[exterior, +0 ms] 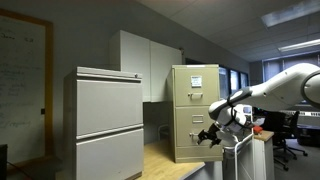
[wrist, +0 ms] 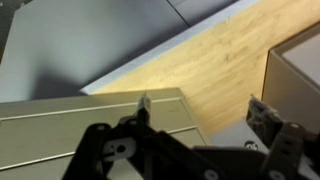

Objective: Open the bottom drawer of the file cabinet to the right

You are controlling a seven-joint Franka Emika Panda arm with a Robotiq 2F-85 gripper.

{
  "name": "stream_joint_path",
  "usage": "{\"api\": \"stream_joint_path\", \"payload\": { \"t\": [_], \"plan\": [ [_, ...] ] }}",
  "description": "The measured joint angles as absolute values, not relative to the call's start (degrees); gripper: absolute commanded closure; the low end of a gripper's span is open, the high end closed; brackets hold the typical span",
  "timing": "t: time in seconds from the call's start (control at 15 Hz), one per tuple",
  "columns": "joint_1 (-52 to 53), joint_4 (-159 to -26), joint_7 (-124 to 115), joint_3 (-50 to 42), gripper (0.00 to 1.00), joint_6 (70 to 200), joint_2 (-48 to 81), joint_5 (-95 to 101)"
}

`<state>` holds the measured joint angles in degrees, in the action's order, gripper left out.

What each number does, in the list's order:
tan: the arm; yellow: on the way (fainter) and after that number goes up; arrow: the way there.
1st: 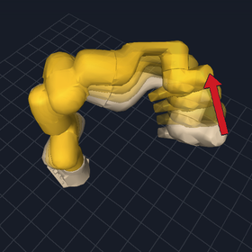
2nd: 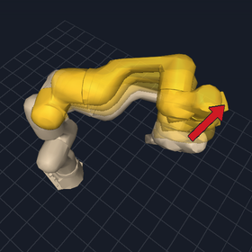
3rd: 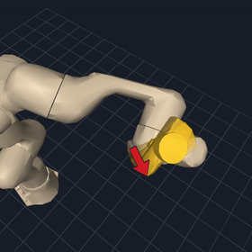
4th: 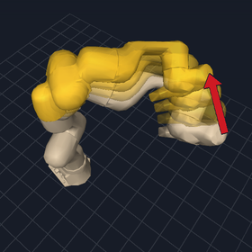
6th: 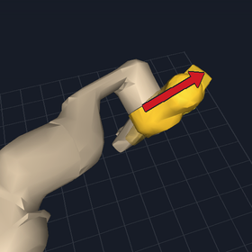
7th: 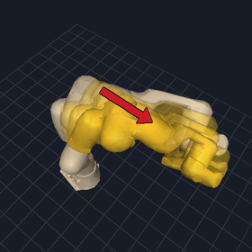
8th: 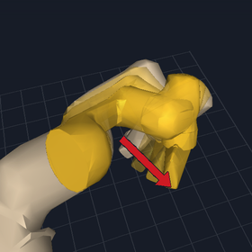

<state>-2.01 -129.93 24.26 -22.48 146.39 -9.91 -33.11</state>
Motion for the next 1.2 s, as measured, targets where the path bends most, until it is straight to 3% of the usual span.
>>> {"api": "stream_joint_path", "payload": {
  "t": [0.47, 0.93, 1.0, 1.07, 1.2],
  "plan": [
    [-9.61, -111.06, 27.06, -23.11, 0.0, 140.13, 3.94, -59.29],
    [-19.73, -97.11, 23.36, -19.18, 0.0, 135.57, 19.9, -67.26],
    [-20.51, -95.65, 22.52, -18.57, 0.25, 134.37, 21.43, -67.26],
    [-21.03, -94.32, 21.6, -17.94, 0.25, 133.57, 22.71, -67.24],
    [-21.5, -92.17, 18.93, -17.15, 0.39, 132.42, 24.79, -66.24]
  ]
}}
